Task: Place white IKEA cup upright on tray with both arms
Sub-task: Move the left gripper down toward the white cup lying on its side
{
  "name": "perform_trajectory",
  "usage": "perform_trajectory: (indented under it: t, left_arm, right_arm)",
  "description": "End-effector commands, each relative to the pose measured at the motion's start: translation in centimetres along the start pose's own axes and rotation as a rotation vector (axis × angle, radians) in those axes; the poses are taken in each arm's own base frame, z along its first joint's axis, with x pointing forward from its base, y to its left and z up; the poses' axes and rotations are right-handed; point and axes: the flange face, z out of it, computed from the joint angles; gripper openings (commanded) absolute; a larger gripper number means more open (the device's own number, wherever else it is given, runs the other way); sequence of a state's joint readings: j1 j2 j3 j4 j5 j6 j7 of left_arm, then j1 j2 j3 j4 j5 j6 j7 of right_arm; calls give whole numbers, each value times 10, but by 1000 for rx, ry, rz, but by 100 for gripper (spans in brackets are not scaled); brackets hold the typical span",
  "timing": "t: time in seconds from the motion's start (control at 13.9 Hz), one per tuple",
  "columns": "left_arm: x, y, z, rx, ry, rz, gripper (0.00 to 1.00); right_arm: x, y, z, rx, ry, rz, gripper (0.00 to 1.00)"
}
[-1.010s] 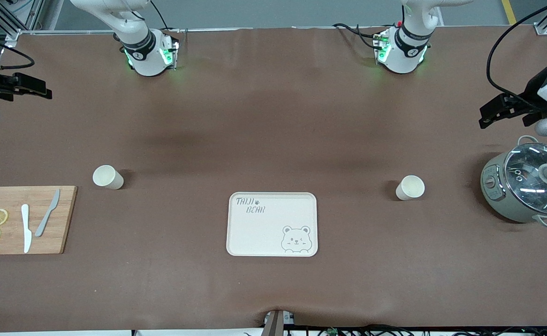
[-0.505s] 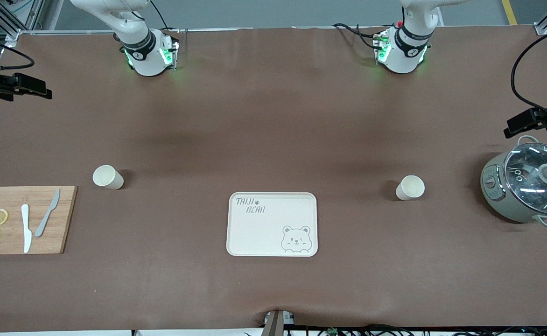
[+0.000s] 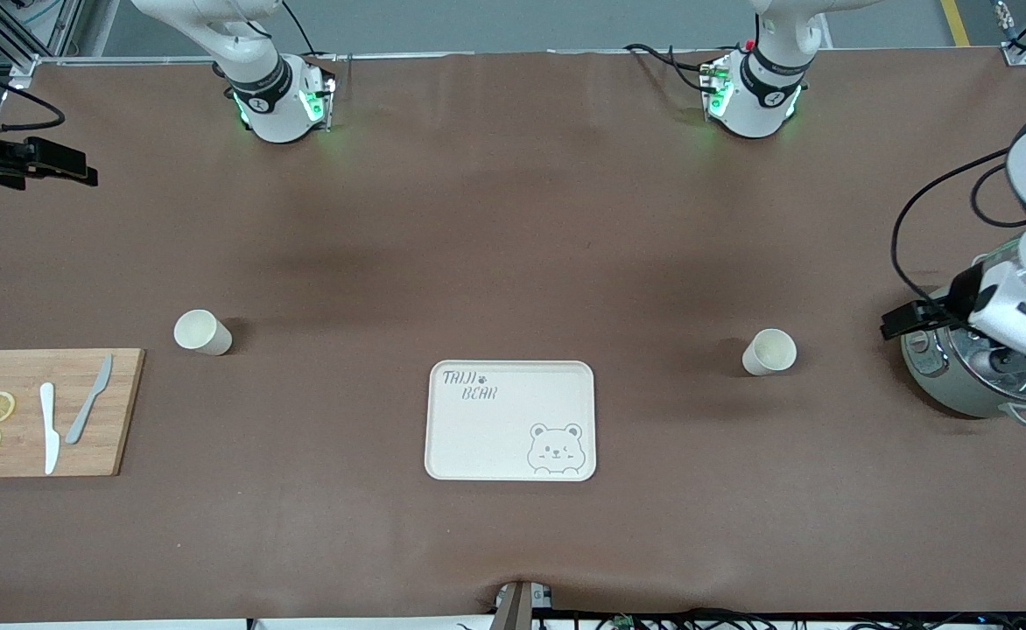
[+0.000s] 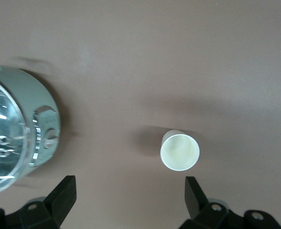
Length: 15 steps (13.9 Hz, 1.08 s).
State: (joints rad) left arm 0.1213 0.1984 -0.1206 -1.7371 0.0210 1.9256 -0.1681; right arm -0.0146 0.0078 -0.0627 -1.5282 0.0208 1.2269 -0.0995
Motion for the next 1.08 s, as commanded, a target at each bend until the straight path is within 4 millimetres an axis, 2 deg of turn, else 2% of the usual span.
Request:
perform_trajectory:
  t: [0.0,0.22,0.29,0.36,0.5,0.72,1.01]
  left_arm:
    - [-6,33,25,3,-19,-12,100]
    - [-5,81,75,5,-56,-22,100]
    - [-3,87,95,2,-67,-22,96]
    - [-2,85,115,6,-94,-36,93]
    - [-3,77,142,18,-126,-45,85]
    - [-2,47,165,20,-95,-80,84]
    - [-9,44,188,19,-116,-87,81]
  right_arm:
    - [-2,2,-1,7,-2,15,100]
    - [-2,2,-1,7,-2,15,100]
    - [-1,2,0,7,-5,15,100]
    - [-2,2,-1,7,-3,15,100]
    - [-2,2,-1,7,-3,15,100]
    - [-2,2,-1,7,-3,15,100]
    - [-2,2,0,7,-5,15,100]
